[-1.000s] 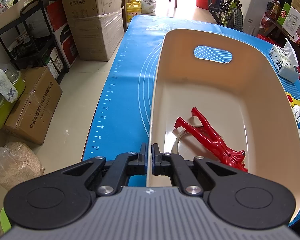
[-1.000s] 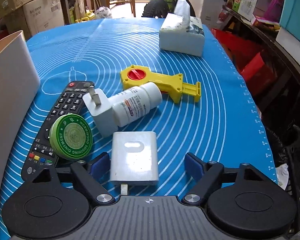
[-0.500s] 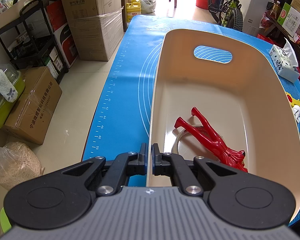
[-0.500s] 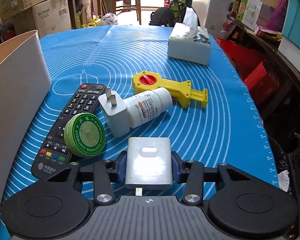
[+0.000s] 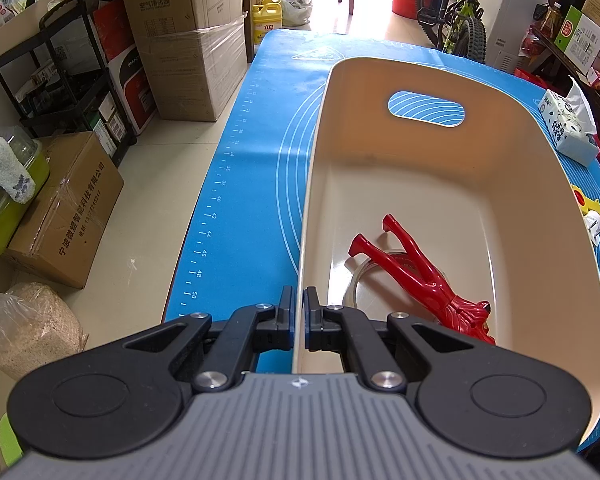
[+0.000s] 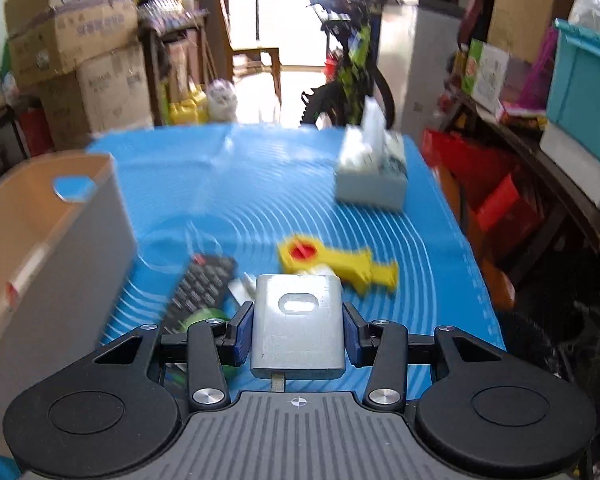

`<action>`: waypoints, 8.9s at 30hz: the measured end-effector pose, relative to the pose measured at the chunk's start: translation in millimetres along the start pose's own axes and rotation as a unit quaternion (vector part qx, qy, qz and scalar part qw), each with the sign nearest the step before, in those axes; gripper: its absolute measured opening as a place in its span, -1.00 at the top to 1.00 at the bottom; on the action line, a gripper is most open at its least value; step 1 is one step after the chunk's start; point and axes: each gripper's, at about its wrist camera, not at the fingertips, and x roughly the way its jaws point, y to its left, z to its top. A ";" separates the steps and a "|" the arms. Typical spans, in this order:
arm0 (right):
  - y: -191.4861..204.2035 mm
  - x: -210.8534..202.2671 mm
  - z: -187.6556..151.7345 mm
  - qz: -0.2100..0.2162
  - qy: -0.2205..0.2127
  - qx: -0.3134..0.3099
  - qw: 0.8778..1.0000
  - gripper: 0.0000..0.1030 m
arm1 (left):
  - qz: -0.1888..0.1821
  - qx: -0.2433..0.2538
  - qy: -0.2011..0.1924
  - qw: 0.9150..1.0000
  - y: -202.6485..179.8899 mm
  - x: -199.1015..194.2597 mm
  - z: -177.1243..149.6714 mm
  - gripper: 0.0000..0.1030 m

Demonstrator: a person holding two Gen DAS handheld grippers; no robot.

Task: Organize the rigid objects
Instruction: 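Carry the white charger with the right tool into the basket and release, then grasp the green ointment tin with the right tool, then carry the green tin with the right tool into the basket and release, then move the right tool to the white plug adapter and grasp it, then carry the white plug adapter with the right tool into the basket and release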

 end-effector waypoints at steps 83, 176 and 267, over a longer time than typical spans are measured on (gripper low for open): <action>48.4 55.0 -1.0 0.008 0.079 -0.014 0.997 -0.42 | 0.003 0.010 0.000 1.000 -2.6 1.5 1.4 0.88; 210.1 45.3 10.3 0.146 0.125 -0.102 0.976 0.32 | 0.004 0.013 -0.001 1.000 -3.6 1.8 1.8 0.89; 40.9 76.4 -11.5 0.006 0.001 -0.196 0.981 0.37 | 0.010 0.015 -0.002 1.000 -3.3 1.2 1.2 0.87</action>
